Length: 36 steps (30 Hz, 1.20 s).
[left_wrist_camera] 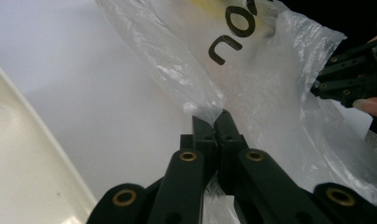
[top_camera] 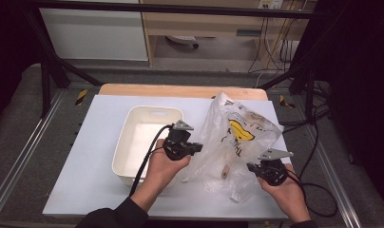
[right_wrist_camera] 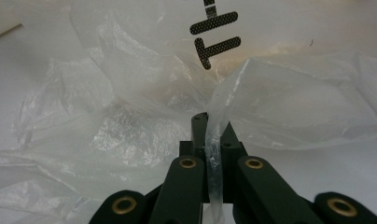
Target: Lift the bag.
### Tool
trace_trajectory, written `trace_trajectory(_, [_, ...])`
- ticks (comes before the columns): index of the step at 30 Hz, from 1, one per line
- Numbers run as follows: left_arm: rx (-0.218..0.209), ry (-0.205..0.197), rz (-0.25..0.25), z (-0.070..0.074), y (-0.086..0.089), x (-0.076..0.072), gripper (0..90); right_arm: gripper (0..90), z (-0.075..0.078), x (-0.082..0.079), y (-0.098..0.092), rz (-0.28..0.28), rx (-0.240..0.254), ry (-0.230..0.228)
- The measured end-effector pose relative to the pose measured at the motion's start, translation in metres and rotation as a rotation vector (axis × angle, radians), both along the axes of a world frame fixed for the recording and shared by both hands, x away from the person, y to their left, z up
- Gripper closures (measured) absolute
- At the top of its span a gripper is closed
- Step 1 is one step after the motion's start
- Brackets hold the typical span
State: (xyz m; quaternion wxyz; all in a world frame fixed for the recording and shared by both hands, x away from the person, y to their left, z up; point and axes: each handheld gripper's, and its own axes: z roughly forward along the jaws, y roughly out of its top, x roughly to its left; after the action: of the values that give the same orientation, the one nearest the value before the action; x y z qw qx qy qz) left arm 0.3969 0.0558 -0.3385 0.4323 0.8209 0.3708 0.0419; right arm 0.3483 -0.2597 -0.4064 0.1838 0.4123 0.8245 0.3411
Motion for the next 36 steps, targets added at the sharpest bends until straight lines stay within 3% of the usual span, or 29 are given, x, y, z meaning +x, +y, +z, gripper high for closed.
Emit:
trace_trajectory(4, [-0.014, 0.010, -0.002, 0.006, 0.006, 0.008, 89.8, 90.0, 0.013, 0.006, 0.001, 0.010, -0.011, -0.029])
trace_trajectory(14, [0.002, 0.016, 0.008, 0.016, 0.022, 0.030, 89.9, 90.0, 0.040, 0.021, 0.001, 0.023, -0.024, -0.069])
trace_trajectory(29, [-0.014, 0.011, 0.037, 0.034, 0.038, 0.044, 89.9, 90.0, 0.067, 0.034, -0.012, -0.003, -0.003, -0.079])
trace_trajectory(36, [-0.043, 0.008, 0.044, 0.047, 0.046, 0.049, 89.9, 90.0, 0.084, 0.041, -0.019, -0.024, 0.005, -0.079])
